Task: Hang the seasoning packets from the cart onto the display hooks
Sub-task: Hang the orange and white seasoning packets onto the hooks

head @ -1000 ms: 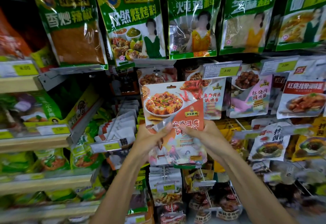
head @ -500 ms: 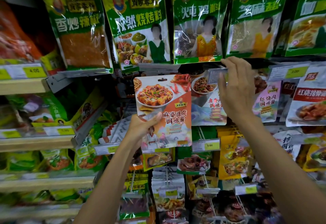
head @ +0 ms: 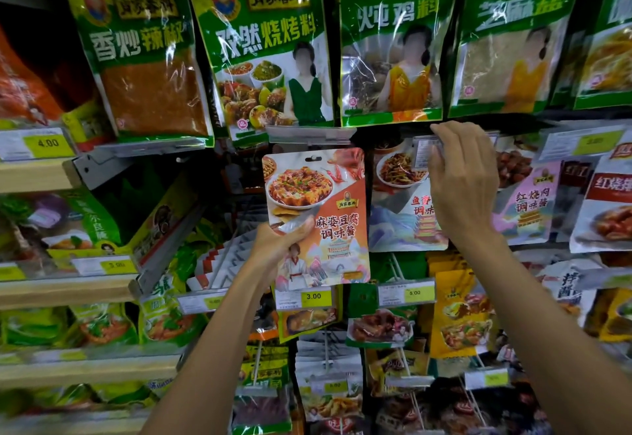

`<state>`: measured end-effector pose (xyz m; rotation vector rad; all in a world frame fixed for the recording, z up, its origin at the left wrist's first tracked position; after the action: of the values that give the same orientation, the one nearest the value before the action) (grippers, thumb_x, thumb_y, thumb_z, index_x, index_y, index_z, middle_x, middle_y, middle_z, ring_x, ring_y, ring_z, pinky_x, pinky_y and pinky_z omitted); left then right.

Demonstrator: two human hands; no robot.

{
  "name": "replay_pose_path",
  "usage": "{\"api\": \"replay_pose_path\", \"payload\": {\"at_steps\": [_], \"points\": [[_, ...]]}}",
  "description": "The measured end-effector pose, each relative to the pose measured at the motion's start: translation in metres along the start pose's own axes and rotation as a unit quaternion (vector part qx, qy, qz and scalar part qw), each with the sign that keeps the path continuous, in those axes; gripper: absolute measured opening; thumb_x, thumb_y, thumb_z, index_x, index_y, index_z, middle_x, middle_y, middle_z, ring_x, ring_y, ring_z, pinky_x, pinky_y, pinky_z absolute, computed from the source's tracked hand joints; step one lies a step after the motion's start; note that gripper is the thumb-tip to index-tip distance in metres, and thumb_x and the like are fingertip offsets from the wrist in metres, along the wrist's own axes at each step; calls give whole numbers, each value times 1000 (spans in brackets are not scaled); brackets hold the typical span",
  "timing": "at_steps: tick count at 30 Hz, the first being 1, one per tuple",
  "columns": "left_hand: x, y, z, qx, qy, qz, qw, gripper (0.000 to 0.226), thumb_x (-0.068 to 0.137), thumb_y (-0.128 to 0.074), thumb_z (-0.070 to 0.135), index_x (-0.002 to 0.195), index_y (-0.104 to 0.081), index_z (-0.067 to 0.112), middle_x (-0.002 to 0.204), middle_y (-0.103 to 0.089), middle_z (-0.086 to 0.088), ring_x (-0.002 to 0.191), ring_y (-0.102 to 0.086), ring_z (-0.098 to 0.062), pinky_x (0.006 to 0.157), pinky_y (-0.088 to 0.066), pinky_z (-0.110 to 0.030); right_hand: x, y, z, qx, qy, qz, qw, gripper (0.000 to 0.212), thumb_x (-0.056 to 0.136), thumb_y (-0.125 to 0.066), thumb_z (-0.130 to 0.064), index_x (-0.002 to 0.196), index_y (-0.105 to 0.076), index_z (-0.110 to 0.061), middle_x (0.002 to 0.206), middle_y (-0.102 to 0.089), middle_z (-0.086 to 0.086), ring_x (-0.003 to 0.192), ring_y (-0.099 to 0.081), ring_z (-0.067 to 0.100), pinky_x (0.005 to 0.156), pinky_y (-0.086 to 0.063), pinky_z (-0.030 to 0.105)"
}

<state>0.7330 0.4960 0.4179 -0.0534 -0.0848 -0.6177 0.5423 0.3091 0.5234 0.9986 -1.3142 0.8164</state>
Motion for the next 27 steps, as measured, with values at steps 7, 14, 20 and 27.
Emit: {"api": "replay_pose_path", "payload": {"at_steps": [7, 14, 20, 27], "points": [[19, -3, -5, -1, 18, -8, 1000, 79, 48, -86, 50, 95, -66, -10, 96, -64, -37, 88, -61, -53, 84, -52, -60, -8, -2, 0, -3, 11, 10, 1000, 31, 102, -49, -16, 124, -58, 5, 120, -62, 21, 118, -47, 30, 108, -39, 42], [46, 3, -14, 16, 52, 30, 998, 33, 70, -81, 35, 84, -72, 6, 65, -63, -5, 50, -47, -14, 51, -42, -26, -9, -4, 4, 1, 22, 2, 1000, 34, 102, -48, -18, 127, -56, 4, 124, -61, 21, 120, -53, 34, 107, -41, 42], [51, 6, -16, 33, 40, 70, 996, 22, 64, -81, 49, 76, -76, 32, 94, -74, -6, 99, -65, -28, 85, -51, -38, -6, 0, 4, 4, 29, -1, 1000, 34, 100, -50, -15, 127, -56, 5, 124, -61, 20, 121, -50, 32, 107, -40, 42], [29, -3, -14, 67, 10, 137, 988, 26, 83, -73, 29, 92, -61, 9, 84, -64, -4, 82, -60, -21, 76, -50, -36, -12, 22, -2, 24, 11, -18, 999, 35, 96, -56, -11, 127, -56, 7, 127, -60, 20, 122, -54, 35, 105, -42, 44]]}}
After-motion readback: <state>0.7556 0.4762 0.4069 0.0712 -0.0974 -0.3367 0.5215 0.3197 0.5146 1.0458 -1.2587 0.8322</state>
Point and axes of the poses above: each hand's wrist, its own x-axis towards the middle knuckle, its own y-axis out of the back of the hand, z = x × y, the point moved 4 cm from there along x, towards the middle knuckle
